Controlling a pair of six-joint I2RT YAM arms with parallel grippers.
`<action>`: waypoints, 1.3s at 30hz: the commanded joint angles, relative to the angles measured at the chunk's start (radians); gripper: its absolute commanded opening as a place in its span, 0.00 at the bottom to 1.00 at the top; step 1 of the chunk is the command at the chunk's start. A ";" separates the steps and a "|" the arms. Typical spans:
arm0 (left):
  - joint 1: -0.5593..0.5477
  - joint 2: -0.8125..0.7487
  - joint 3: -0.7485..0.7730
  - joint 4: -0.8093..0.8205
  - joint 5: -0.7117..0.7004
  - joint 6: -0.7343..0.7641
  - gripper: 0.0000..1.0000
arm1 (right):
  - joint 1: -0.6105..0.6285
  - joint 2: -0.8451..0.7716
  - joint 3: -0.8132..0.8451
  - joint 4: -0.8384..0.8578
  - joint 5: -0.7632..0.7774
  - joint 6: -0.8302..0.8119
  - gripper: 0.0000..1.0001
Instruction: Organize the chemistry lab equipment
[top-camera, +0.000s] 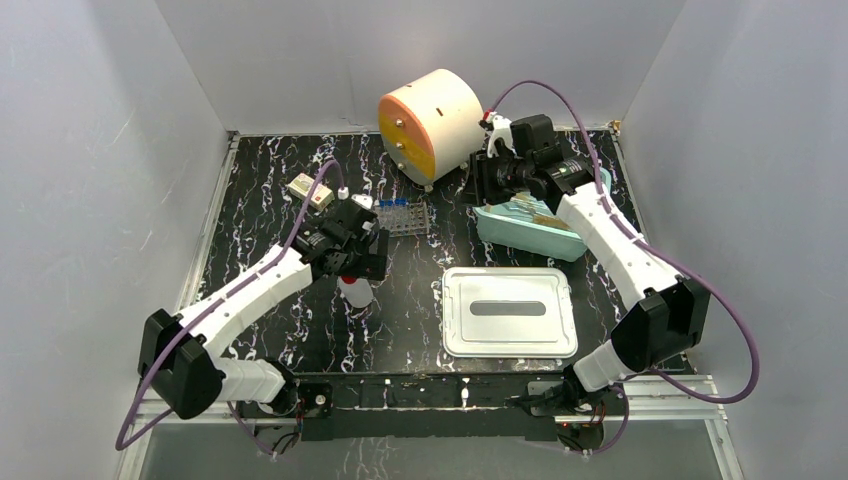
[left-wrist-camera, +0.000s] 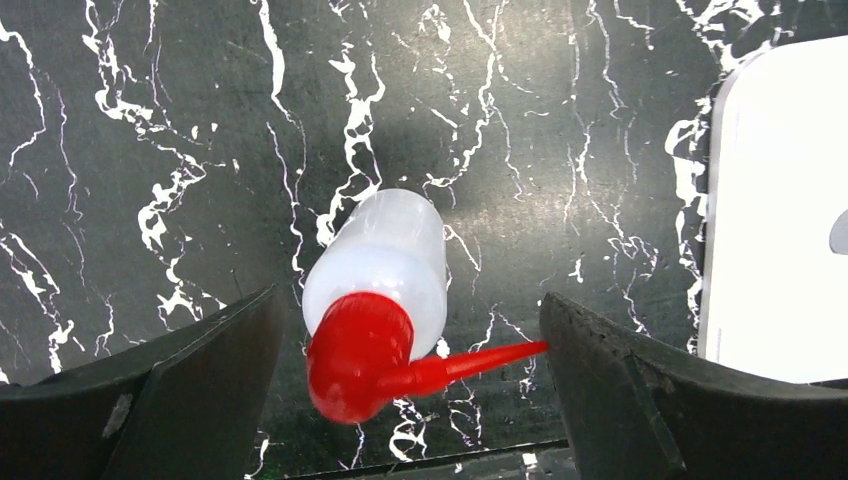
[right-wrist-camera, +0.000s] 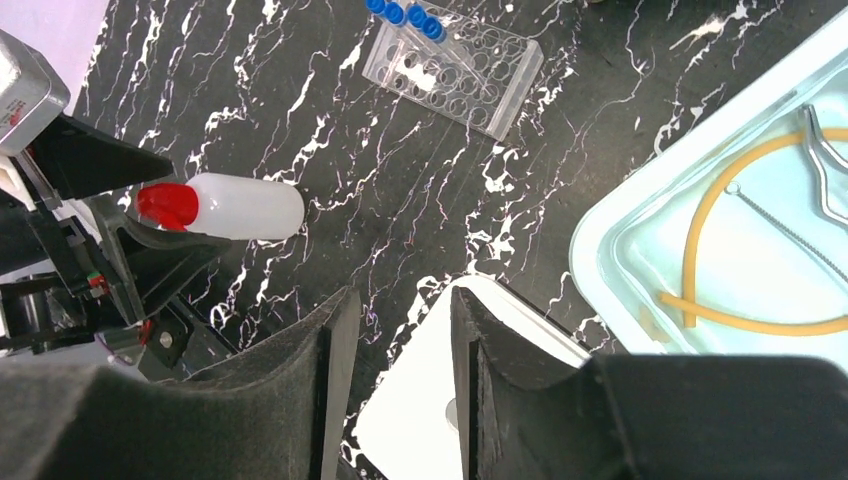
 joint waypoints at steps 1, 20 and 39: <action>-0.003 -0.069 0.055 0.015 0.041 0.038 0.98 | 0.015 -0.044 0.060 0.023 -0.058 -0.062 0.49; 0.326 -0.172 0.213 -0.146 -0.267 -0.165 0.98 | 0.394 0.064 0.059 0.112 0.099 -0.049 0.62; 0.836 -0.112 -0.008 -0.047 0.248 -0.157 0.98 | 0.652 0.403 0.327 0.018 0.329 0.007 0.72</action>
